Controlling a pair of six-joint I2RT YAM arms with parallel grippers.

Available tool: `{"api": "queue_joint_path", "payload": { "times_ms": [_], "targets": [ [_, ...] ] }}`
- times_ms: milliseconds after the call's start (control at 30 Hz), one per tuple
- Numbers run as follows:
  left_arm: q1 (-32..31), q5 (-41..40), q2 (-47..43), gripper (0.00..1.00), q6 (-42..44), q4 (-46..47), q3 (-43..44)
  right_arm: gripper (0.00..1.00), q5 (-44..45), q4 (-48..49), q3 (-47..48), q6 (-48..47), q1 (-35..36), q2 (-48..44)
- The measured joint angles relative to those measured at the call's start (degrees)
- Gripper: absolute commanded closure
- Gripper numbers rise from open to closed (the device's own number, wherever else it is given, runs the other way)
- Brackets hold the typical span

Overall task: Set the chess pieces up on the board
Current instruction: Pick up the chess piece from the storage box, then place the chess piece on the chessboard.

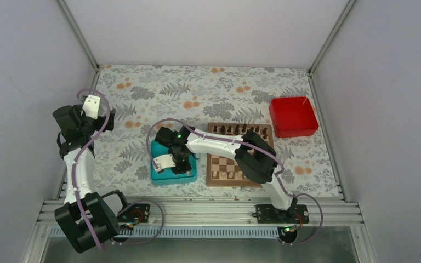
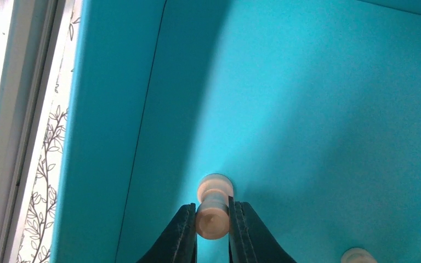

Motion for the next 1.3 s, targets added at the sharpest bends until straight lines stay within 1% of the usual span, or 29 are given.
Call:
{"api": "queue_joint_path", "payload": {
  "times_ms": [233,400,533,733,1067,1300],
  "targets": [
    [0.31,0.02,0.0,0.0,0.0,0.0,0.0,0.92,1.62,-0.46,0.31,0.31,-0.24,-2.12],
    [0.31,0.02,0.0,0.0,0.0,-0.02,0.0,0.92,2.08,-0.81,1.09,0.5,-2.32,-8.13],
    [0.31,0.02,0.0,0.0,0.0,-0.02,0.0,0.92,1.97,-0.5,0.13,0.63,-6.01,-14.23],
    [0.31,0.02,0.0,0.0,0.0,-0.04,0.0,0.92,1.64,-0.33,-7.63,0.9,-15.43,-24.98],
    [0.35,0.02,0.0,0.0,0.0,-0.07,0.0,0.92,2.08,-2.73,-27.87,0.68,-31.65,-46.1],
    [0.35,0.04,0.0,0.0,-0.02,-0.09,0.0,0.92,2.49,-5.99,-39.93,-3.1,-46.64,-57.42]
  ]
}}
